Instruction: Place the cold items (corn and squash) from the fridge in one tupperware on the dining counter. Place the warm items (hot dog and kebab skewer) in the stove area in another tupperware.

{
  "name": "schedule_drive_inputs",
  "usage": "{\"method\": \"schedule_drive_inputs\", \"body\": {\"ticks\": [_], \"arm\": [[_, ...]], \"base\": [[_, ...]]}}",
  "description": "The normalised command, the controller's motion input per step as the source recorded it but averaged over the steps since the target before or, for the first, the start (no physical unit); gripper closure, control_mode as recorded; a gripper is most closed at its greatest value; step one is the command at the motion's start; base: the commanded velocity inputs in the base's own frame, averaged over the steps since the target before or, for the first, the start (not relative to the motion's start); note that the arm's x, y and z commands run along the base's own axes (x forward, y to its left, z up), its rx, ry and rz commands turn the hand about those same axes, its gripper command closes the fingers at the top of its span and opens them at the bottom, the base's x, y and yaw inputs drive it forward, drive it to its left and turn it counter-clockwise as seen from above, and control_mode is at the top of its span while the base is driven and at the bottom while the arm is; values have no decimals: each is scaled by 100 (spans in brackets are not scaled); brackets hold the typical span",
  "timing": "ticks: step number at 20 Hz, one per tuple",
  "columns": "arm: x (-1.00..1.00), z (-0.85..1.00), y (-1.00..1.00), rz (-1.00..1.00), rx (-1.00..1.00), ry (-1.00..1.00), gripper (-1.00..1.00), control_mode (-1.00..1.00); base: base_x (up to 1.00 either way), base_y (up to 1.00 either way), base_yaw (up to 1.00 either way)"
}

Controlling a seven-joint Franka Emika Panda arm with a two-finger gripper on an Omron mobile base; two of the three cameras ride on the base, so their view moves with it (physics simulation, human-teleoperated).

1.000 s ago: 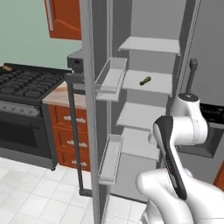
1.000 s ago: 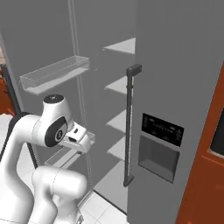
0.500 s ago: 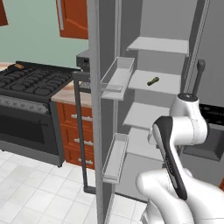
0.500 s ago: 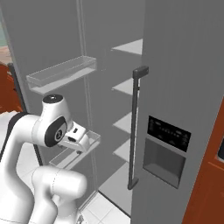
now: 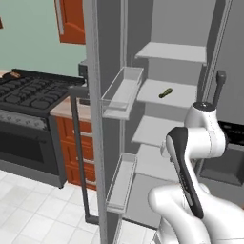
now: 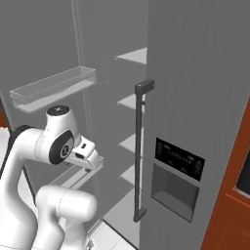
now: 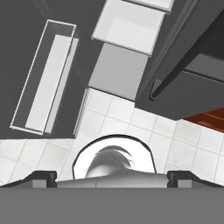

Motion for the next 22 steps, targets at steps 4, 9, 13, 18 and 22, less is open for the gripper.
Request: {"method": "schedule_drive_inputs", "body": {"ticks": [4,9,13,18,22], "arm": [[0,0,0,0,0,0,-100,100],[0,0,0,0,0,0,-100,100],[0,0,0,0,0,0,-100,100],[0,0,0,0,0,0,-100,100],[0,0,0,0,0,0,-100,100]], "base": [[38,-3,0],[34,1,0],[34,0,0],[29,0,0],[37,0,0]]}}
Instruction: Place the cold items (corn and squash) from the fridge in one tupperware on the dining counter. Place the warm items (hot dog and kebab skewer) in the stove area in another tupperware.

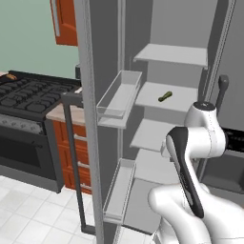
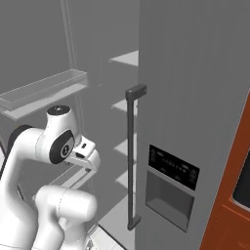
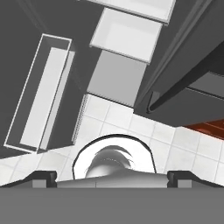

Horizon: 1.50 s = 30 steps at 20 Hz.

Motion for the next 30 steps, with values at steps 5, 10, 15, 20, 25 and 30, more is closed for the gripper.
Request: {"method": "schedule_drive_inputs", "body": {"ticks": [5,10,15,20,25,30], "arm": [[6,0,0,0,0,0,-100,-100],[36,1,0,-5,0,0,-100,-100],[77,2,0,-26,-4,-11,-100,-100],[99,0,-20,-22,-4,-24,-100,-100],[50,30,-25,-5,0,-18,-100,-100],[20,31,-1,0,-9,-13,-100,-100]], "base": [[28,0,0],[0,0,0],[0,0,0],[0,0,0],[0,0,0],[0,0,0]]}}
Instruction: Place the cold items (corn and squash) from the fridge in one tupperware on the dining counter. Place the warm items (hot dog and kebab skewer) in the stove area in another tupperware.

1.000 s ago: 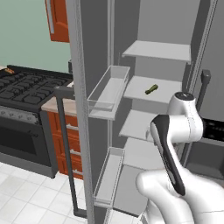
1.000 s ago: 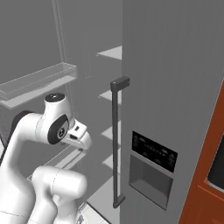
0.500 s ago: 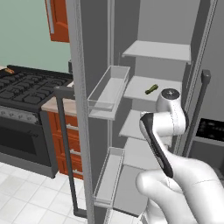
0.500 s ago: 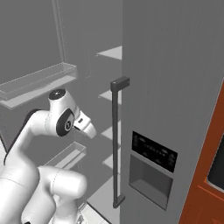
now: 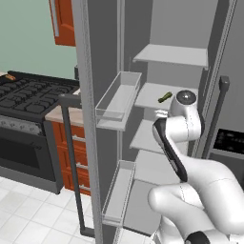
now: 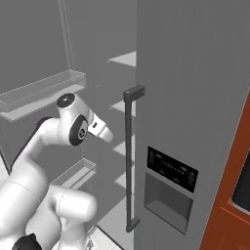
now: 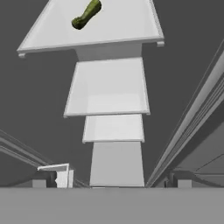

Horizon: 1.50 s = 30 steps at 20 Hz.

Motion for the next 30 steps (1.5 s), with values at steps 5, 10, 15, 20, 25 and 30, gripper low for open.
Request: {"method": "schedule_drive_inputs", "body": {"ticks": [5,10,15,20,25,30], "arm": [[10,8,-10,0,-14,-21,-100,-100],[1,45,-29,0,0,-9,-100,-100],[15,58,-12,0,11,6,-100,-100],[46,19,-11,-1,1,12,-100,-100],[61,0,-28,0,0,12,-100,-100],[44,-16,-2,0,0,-3,-100,-100]], "base": [[0,0,0],[0,0,0],[0,0,0],[0,0,0],[0,0,0],[0,0,0]]}}
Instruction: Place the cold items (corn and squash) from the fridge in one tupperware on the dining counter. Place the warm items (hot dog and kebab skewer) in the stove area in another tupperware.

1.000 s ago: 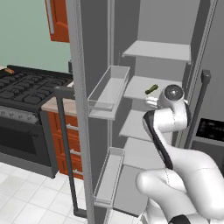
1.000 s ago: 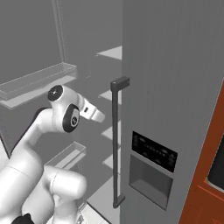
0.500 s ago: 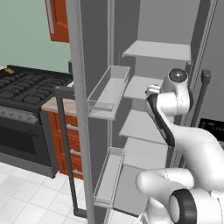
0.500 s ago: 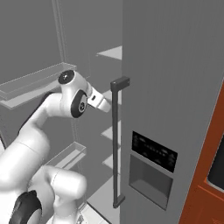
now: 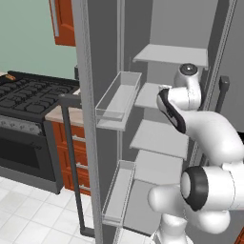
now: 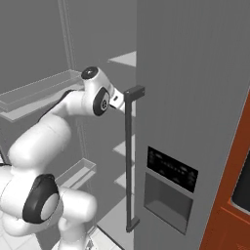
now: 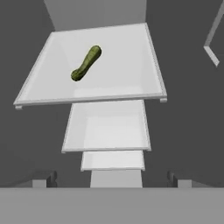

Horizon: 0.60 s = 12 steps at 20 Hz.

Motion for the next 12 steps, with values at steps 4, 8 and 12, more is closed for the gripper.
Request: {"method": "schedule_drive_inputs", "body": {"ticks": [4,8,12], "arm": [[31,-7,0,0,0,-3,-100,-100],[19,-28,0,0,0,-10,-100,-100],[36,-3,0,0,-9,-2,-100,-100]], "base": [[0,0,0],[0,0,0],[0,0,0]]}}
